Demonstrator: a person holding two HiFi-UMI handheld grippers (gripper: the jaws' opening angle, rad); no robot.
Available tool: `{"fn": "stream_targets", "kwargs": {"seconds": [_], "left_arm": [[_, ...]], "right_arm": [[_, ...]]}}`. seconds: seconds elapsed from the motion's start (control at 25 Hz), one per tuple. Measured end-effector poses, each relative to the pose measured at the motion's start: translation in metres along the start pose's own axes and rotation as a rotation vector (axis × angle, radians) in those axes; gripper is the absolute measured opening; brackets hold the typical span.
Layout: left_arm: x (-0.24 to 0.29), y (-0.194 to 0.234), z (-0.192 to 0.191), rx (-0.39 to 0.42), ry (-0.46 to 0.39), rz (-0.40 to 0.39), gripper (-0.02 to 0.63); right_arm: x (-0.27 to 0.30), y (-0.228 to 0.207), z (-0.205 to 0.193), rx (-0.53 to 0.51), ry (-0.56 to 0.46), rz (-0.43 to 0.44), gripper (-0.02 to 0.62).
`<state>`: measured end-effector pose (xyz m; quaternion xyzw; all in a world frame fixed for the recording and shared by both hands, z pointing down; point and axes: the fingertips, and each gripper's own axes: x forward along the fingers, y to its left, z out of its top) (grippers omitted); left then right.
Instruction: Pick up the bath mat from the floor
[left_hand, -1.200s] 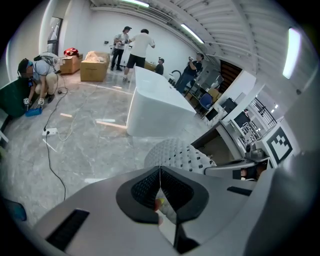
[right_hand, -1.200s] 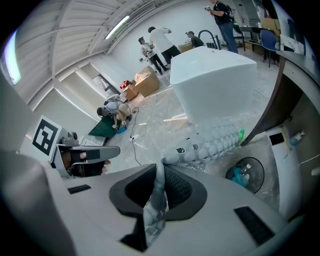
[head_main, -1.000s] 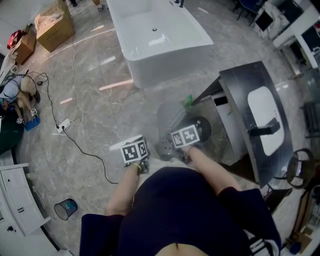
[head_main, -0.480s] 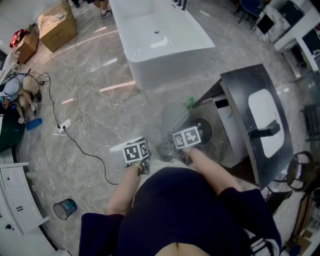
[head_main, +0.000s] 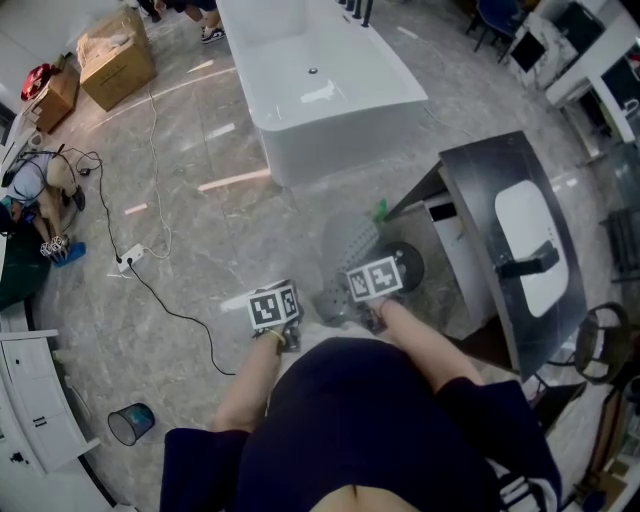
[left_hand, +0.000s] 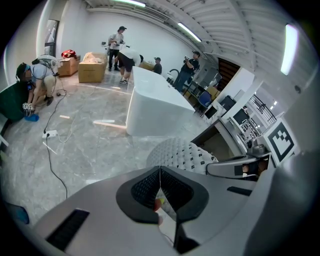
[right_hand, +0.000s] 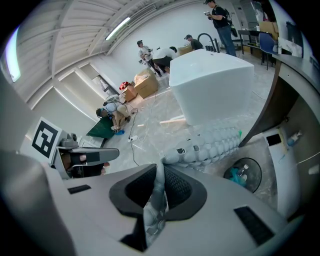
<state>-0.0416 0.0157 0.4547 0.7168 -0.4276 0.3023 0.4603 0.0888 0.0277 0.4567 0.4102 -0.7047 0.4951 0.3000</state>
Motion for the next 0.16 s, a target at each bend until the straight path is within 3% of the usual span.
{"fn": "stream_targets", "kwargs": {"seconds": [0.16], "left_arm": [[-0.0005,-0.0025,-0.0042,0.003,0.006,-0.002,0.002]], "right_arm": [[-0.0023,0.0015,-0.0026,-0.008,0.0,0.001,0.049]]}}
